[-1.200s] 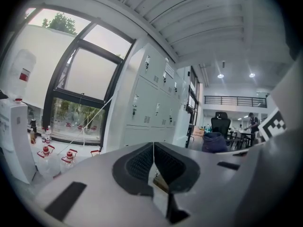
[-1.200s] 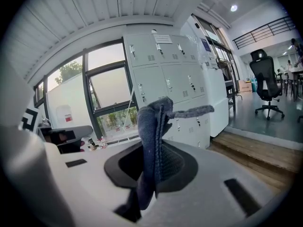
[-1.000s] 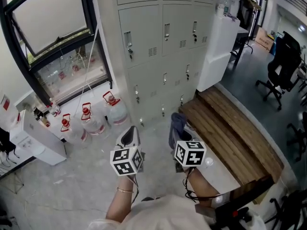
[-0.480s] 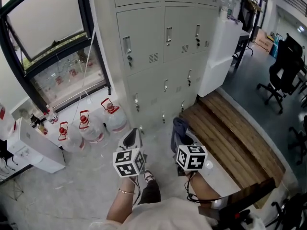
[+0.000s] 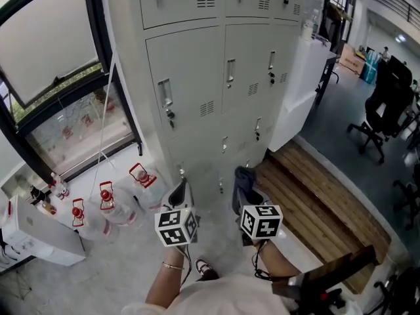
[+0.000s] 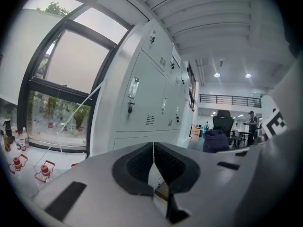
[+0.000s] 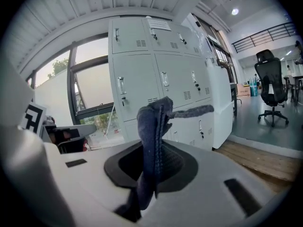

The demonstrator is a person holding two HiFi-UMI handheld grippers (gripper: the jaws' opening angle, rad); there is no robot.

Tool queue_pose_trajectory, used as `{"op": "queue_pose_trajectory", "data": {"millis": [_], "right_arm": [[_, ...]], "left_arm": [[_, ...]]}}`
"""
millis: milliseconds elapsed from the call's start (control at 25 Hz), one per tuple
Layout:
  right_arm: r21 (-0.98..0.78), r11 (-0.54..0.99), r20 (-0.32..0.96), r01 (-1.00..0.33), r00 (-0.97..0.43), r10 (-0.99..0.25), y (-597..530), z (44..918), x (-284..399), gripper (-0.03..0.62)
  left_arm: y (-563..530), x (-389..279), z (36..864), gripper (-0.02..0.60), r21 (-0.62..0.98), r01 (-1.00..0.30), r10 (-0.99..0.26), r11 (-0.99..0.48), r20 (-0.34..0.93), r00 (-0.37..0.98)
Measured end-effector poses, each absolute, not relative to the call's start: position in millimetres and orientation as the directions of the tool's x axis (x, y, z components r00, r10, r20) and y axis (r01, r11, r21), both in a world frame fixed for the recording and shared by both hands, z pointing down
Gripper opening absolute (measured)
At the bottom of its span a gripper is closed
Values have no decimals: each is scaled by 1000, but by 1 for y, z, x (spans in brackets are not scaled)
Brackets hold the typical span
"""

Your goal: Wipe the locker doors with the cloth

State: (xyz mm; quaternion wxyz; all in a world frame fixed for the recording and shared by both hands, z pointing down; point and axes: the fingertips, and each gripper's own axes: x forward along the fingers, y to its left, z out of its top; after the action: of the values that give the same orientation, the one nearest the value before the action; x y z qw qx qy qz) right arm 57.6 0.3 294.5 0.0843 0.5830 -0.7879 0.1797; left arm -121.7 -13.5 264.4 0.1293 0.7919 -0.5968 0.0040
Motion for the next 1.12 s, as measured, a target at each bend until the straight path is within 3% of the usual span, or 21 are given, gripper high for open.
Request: {"op": "queue_pose_trajectory", "data": {"millis": [640, 1120], "right_arm": [[-174, 310, 360, -935, -354, -863, -129, 308, 8, 43], [-75, 585, 404, -807, -561, -722, -169, 321, -27, 42]], "left_arm": [[-128, -181, 308, 9, 247, -959, -949, -139, 242, 200], [-126, -199, 327, 9, 248, -968, -959, 47, 283, 27]]}}
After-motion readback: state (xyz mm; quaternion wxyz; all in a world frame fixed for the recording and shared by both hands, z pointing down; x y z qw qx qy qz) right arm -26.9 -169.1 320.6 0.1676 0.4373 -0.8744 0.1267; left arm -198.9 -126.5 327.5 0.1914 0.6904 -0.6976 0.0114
